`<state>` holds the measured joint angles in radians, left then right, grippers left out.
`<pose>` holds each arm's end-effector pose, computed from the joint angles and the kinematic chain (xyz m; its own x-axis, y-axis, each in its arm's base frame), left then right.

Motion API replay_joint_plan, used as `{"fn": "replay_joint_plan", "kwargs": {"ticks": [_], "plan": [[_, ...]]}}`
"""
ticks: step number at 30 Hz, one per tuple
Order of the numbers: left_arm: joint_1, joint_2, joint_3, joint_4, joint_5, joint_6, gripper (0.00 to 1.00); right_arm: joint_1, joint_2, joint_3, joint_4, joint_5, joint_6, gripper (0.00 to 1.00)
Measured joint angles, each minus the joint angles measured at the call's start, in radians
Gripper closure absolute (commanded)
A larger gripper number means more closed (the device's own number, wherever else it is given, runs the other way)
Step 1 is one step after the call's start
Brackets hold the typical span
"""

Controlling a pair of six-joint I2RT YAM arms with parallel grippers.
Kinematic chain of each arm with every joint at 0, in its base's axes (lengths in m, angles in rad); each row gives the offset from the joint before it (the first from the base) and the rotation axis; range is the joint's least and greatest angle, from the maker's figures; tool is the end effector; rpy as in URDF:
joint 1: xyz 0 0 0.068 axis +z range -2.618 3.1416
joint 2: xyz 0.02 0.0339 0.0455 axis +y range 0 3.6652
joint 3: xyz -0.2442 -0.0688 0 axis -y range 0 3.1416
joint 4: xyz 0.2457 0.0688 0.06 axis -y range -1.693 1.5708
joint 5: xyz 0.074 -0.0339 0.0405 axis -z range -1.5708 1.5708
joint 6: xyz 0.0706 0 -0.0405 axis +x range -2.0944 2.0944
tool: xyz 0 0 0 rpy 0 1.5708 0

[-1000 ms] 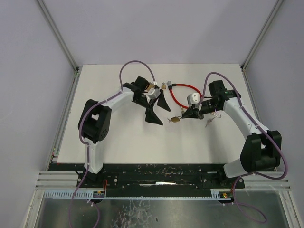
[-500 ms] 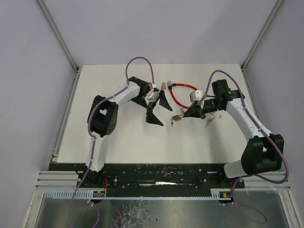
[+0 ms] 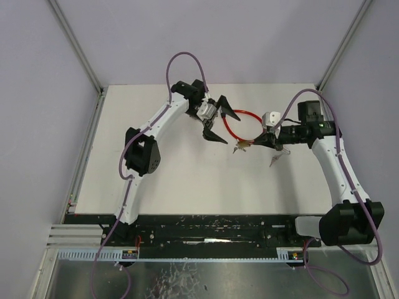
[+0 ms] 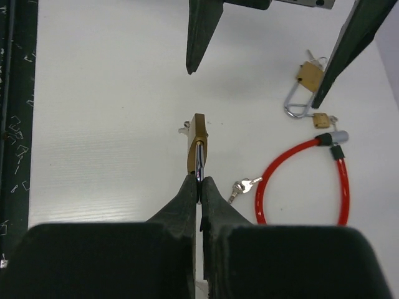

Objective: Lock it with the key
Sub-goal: Pick up the lock from the center of the board, then lock the lock.

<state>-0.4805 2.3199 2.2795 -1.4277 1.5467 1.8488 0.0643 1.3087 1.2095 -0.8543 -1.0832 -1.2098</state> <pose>0.3593 -0.2669 0.2671 0.3402 -0.1512 -0.9281 0.8202 -0.4350 0.3715 0.2646 0.0795 0.2974 0.2182 -0.4252 -0.8784 -0.9522 0.1045 -0.2871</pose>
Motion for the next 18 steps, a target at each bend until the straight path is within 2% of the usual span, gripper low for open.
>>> {"fn": "replay_joint_plan", "kwargs": {"ticks": [4,8,10,12,14,18], "plan": [[0.008,-0.023,0.027,0.080,0.002,0.010,0.00,-0.053,-0.070,0.003,-0.010,0.001,0.016,1.00],[-0.002,-0.054,-0.002,0.330,-0.017,-0.093,0.00,-0.077,-0.122,0.003,-0.010,-0.001,0.036,1.00],[-0.014,-0.106,-0.124,0.629,-0.106,-0.279,0.00,-0.082,-0.134,0.003,-0.010,-0.002,0.048,1.00],[-0.043,-0.186,-0.340,0.994,-0.291,-0.499,0.00,-0.086,-0.138,0.003,-0.010,-0.002,0.060,1.00],[-0.087,-0.208,-0.463,1.279,-0.496,-0.693,0.00,-0.093,-0.138,0.003,-0.010,-0.001,0.069,1.00],[-0.135,-0.211,-0.535,1.613,-0.802,-1.111,0.00,-0.114,-0.142,0.003,-0.003,0.003,0.097,1.00]]}}
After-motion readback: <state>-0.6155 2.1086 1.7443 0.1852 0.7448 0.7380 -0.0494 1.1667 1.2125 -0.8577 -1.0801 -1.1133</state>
